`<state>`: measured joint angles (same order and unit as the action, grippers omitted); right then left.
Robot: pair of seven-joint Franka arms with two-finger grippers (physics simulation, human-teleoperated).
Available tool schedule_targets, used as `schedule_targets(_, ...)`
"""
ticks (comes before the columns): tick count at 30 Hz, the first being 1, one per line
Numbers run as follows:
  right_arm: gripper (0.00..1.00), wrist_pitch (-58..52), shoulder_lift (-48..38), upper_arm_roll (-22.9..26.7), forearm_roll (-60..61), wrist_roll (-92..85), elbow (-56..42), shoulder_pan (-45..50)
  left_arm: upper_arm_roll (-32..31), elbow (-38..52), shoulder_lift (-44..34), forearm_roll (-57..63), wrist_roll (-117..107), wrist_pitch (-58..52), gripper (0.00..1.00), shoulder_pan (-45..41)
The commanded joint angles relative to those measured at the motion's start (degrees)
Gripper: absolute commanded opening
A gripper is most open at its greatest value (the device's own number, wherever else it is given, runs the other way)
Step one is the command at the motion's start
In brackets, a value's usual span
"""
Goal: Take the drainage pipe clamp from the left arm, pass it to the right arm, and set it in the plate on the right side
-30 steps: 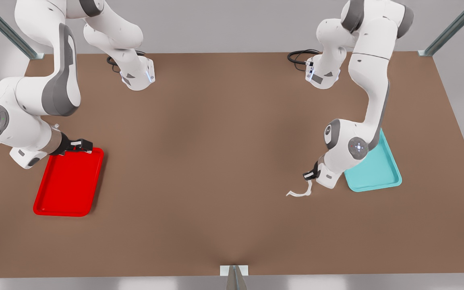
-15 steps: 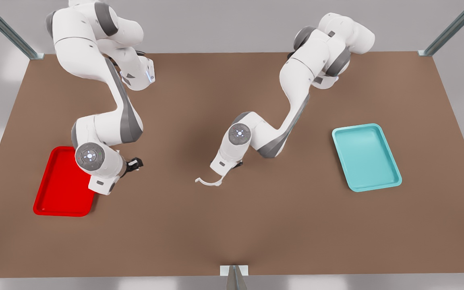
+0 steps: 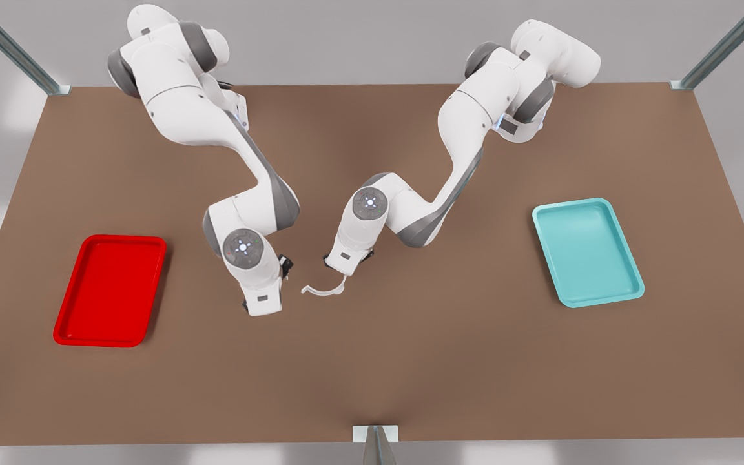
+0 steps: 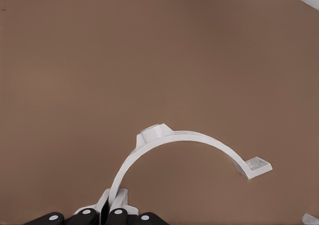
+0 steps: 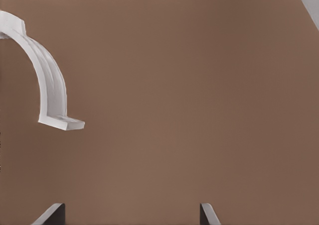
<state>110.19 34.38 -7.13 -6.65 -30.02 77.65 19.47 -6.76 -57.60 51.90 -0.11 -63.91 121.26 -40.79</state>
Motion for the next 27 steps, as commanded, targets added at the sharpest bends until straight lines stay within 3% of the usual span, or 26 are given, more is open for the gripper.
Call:
schedule_targets(1, 1.0, 5.83, 0.08, -0.08, 2.35, -14.81, 0.13, 0.22, -0.01, 0.03, 0.04, -0.07, -7.45, 0.38, 0.21, -0.08)
schedule_targets(6, 1.0, 8.82, 2.19, -0.08, 6.83, -14.63, 0.13, 1.45, -0.19, 0.03, 0.22, -0.15, -6.41, 0.12, 0.21, -0.61)
schedule_targets(9, 1.0, 8.82, 2.1, -0.08, 6.83, -14.81, 0.66, 2.06, -0.1, -0.06, 0.22, -0.42, 6.43, -0.15, 0.21, -0.43)
schedule_targets(27, 1.0, 11.1, 4.03, -0.17, 6.92, -14.81, 0.57, 3.82, -0.01, 0.12, 0.31, -0.59, 5.73, -0.15, 0.21, -0.52)
